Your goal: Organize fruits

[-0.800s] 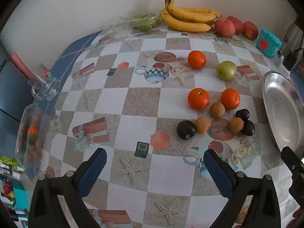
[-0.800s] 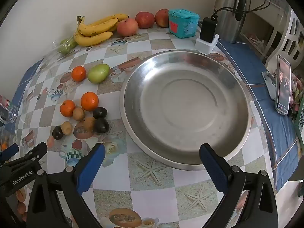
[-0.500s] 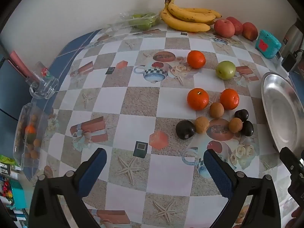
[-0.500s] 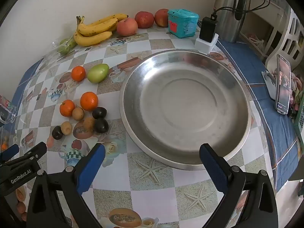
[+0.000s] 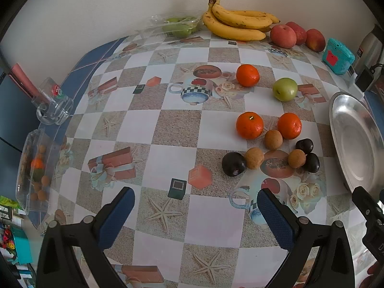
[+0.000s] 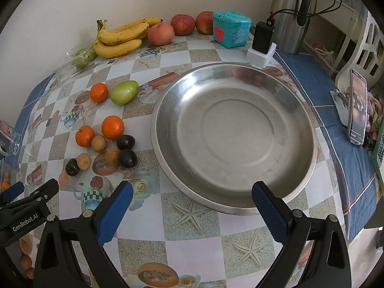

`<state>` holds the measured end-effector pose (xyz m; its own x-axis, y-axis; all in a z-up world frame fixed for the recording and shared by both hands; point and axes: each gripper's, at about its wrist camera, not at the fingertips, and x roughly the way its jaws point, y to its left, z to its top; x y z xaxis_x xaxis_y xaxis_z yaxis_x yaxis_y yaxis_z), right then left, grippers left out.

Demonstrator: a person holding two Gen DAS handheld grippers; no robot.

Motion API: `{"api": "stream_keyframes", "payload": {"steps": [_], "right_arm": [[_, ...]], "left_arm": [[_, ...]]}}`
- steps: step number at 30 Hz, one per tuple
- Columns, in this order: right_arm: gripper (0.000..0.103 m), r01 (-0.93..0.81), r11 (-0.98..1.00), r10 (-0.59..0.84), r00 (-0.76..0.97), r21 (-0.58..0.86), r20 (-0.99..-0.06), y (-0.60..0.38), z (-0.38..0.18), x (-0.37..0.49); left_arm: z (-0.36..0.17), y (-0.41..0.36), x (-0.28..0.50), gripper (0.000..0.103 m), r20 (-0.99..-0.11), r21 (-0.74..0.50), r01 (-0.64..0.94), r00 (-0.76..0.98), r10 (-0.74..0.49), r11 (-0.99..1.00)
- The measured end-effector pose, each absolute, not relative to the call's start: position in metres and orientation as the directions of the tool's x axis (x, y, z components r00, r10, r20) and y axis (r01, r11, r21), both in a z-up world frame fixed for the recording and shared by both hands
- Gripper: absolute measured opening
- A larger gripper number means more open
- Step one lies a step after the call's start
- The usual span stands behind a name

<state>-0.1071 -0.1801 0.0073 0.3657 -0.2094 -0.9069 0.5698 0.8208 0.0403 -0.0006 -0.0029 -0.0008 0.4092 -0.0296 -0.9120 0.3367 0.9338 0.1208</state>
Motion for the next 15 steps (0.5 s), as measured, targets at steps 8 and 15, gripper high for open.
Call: {"api": "stream_keyframes", "payload": {"steps": [8, 15], "right_arm": [[0.099, 0.57, 0.821, -0.209, 0.366, 0.04, -0.907, -0.1797, 0.0072, -0.107], [0.099, 0.569, 0.821, -0.209, 0.366, 0.04, -0.907, -0.1799, 0.0069, -0.1071]], "left_arm": [[-0.0014, -0.0007, -0.0005, 0.103, -0.912, 0.117, 0.339, 0.408, -0.034, 0.933], [-0.0027, 0.0011, -0.0002, 0.103, -0.913, 0.113, 0.337, 0.407, -0.036, 0.935]]}}
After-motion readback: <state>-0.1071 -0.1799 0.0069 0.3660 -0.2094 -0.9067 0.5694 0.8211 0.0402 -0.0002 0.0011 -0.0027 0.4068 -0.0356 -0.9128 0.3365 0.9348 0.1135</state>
